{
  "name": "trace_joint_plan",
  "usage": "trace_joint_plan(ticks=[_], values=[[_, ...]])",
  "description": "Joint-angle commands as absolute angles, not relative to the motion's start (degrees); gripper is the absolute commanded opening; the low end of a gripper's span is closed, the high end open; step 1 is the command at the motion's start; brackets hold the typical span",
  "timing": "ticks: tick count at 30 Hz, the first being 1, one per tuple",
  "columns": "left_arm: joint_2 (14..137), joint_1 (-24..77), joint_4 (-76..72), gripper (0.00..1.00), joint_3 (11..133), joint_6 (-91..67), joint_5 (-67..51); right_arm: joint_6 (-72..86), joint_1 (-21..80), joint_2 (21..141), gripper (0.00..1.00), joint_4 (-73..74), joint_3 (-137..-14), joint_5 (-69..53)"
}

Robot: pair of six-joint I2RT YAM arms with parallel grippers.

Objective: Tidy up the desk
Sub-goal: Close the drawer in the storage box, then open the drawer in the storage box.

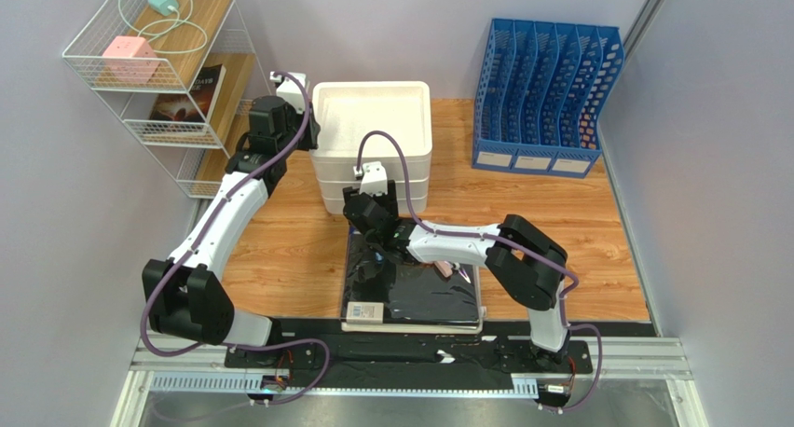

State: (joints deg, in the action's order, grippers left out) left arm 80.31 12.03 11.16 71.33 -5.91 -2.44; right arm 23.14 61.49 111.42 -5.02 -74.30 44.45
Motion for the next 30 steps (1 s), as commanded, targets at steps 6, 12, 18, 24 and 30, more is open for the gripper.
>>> trace_joint_plan(ticks=[6,12,18,24,30], values=[[80.2,14.2,14.1,0.27,68.7,-6.1,-8.3,21.5,60.7,112.0,0.50,-12.5,-75.6,46.6],[80.9,14.2,13.0,0.27,68.0,-6.0,-7.6,21.2,60.6,112.4,0.24,-13.6,-75.6,46.0],[81.6,14.2,12.0,0.27,67.7,-5.7,-7.1,22.3,60.7,111.4,0.00,-13.0,-73.9,45.0],[82.4,14.2,11.5,0.27,67.7,-5.7,-6.8,23.1,63.1,107.7,0.00,-12.4,-70.1,45.8],[82.6,14.2,11.3,0.26,67.6,-5.7,-6.4,24.2,67.2,104.2,0.00,-11.3,-66.7,47.9]])
